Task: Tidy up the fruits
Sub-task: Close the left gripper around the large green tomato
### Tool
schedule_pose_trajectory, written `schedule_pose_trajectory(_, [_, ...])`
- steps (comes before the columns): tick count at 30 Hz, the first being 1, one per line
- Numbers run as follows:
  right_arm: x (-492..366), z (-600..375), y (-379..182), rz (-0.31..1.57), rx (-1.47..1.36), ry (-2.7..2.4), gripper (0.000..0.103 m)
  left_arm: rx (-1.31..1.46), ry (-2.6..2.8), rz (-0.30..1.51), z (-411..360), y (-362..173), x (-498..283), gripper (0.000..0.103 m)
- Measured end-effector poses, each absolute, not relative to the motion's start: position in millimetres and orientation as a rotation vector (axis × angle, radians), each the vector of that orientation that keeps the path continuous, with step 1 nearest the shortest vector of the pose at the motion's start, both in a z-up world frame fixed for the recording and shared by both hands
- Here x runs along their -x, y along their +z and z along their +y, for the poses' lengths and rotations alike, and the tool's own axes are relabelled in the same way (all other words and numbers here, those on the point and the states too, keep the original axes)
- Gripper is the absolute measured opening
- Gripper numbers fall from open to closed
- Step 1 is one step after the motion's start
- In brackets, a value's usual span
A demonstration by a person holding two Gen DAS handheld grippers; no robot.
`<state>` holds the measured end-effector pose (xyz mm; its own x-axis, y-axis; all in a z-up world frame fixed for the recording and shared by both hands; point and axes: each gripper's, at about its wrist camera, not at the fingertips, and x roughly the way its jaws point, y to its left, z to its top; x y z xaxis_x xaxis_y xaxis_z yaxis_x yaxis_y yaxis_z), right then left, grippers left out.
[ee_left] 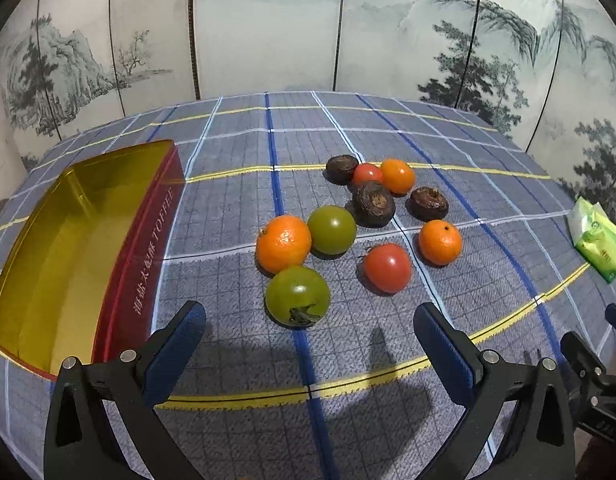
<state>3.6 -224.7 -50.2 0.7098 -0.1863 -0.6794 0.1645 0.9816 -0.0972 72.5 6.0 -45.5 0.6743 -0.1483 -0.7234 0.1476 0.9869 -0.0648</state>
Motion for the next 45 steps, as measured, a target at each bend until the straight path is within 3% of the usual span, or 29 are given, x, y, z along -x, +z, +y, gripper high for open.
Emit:
schedule_pose_trajectory(10, [-5.5, -222.3, -60.1, 0.77, 0.01, -0.159, 0.102, -0.029, -0.19, 0.833, 13.1, -54.3, -89.9, 0.099])
schedule_pose_trajectory(12, [-5.2, -221.8, -62.6, 0.774, 0.005, -0.155, 0.102, -0.027, -0.19, 0.852, 11.1, -59.4, -93.4, 0.085])
schedule_pose_trajectory(19, [-6.5, -225.6, -66.7, 0.781, 0.0, -0.146, 0.102, -0.023, -0.213, 0.881, 7.9, -69.2, -99.0, 0.064])
schedule_pose_trajectory(21, [-6.4, -227.5, -67.3, 0.781, -0.01, -0.145, 0.102, -0.032, -0.215, 0.877, 7.0, -68.6, -99.8, 0.051])
schedule_pose_trajectory(25, [-6.2, -227.9, -69.5, 0.787, -0.013, -0.144, 0.102, -0.023, -0.229, 0.876, 7.8, -67.4, -99.5, 0.046])
schedule_pose_trajectory(27, [-5.7, -227.5, -69.2, 0.785, -0.011, -0.141, 0.102, -0.038, -0.23, 0.865, 7.5, -65.5, -97.4, 0.038])
schedule_pose_trajectory(45, [-1.3, -228.1, -62.0, 0.767, -0.008, -0.151, 0.102, -0.007, -0.235, 0.81, 13.0, -42.3, -78.3, 0.037])
